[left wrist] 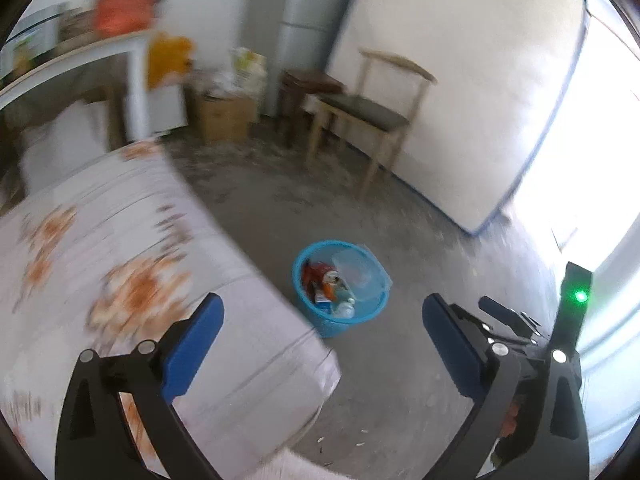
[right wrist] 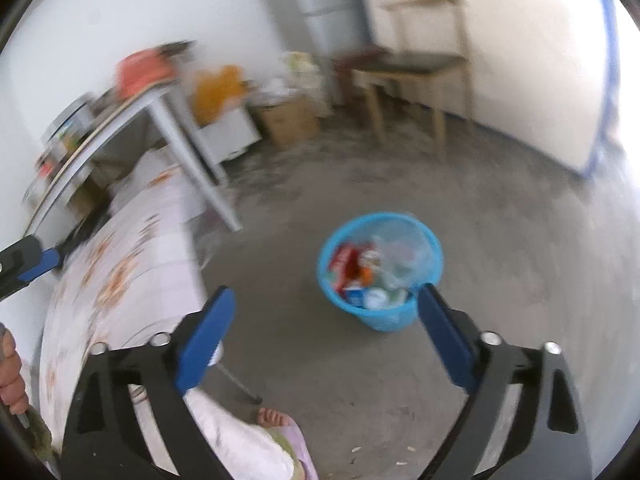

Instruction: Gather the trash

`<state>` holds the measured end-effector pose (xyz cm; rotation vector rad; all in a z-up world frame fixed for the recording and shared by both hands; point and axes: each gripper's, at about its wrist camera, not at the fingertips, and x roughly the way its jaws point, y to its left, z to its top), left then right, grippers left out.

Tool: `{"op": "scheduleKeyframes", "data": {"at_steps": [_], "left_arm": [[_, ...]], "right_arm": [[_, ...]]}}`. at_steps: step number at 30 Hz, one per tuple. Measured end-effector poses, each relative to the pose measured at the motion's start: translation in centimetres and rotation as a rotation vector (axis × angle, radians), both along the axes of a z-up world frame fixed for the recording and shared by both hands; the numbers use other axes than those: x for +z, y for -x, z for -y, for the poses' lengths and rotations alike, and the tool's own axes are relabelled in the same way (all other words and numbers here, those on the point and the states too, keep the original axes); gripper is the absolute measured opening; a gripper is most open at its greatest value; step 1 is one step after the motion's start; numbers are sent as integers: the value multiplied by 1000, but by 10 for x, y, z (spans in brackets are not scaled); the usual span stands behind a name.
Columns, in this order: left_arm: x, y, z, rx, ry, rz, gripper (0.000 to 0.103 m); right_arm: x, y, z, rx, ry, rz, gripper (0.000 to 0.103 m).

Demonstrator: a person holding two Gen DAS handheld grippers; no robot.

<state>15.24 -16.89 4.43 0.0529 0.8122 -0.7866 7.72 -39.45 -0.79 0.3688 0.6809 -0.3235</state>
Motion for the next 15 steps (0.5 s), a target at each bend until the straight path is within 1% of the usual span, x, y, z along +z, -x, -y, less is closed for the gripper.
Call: {"op": "scheduleKeyframes", "data": {"at_steps": [4,5,6,7,9,13,15], "left_arm": [[-2,24,-54,130,38,-20,97],[-2,28,-63,158,46,-18,97],[-3,36,-78,209,54,-7,97],[-4,41,-85,241,56,5,97],[-6,53,-99,311,36,38,97],[-8,74,-119,397,29,74,97],[-7,84,-123,454,2,113,97]], "right_arm": [[13,1,-48,128,45,27,95],[16,2,-58,155,56,29,95],[20,3,-71,183,87,29,95],[23,4,-80,189,124,24,95],[27,7,-96,195,195,11,95],[32,14,-123,216,269,5,95],[34,14,-135,228,305,-3,95]]}}
